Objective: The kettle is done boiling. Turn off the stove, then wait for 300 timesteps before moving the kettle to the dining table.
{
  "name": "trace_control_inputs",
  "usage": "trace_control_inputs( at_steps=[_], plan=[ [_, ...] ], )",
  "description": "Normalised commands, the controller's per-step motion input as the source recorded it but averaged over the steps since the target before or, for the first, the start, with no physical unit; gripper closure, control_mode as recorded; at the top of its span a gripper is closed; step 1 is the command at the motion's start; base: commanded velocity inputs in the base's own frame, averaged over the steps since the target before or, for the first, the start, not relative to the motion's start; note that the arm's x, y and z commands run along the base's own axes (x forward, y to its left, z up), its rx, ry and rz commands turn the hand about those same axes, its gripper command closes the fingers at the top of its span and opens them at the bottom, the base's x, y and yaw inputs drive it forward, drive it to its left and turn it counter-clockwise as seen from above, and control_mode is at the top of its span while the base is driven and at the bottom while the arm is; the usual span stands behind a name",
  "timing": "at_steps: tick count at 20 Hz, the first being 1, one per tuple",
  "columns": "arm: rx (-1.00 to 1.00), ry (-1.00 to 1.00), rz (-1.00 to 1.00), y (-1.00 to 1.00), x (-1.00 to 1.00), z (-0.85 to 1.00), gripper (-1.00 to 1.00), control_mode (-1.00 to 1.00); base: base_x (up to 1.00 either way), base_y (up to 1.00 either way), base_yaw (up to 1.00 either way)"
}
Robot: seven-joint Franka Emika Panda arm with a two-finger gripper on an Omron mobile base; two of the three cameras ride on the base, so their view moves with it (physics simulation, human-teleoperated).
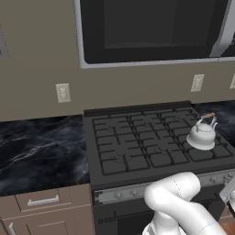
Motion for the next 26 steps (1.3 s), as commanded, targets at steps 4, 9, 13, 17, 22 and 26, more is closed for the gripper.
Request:
trace_control_inputs(
  at_steps=[4,9,13,17,22,26],
  plan=[
    [0.18,0.0,0.0,-0.01,-0.05,-0.16,1.0,-1.0,0.0,0.0,0.0],
    [0.17,0.0,0.0,0.0,-0.05,-0.16,1.0,-1.0,0.0,0.0,0.0],
    [0.18,0.0,0.0,0.0,-0.06,-0.17,1.0,-1.0,0.0,0.0,0.0],
    [0.17,0.0,0.0,-0.01,-0.07,-0.17,1.0,-1.0,0.0,0.0,0.0],
    [0.18,0.0,0.0,0.0,-0.08,-0.15,1.0,-1.0,0.0,0.0,0.0],
    [0.18,0.0,0.0,-0.01,-0.09,-0.15,1.0,-1.0,0.0,0.0,0.0]
  ],
)
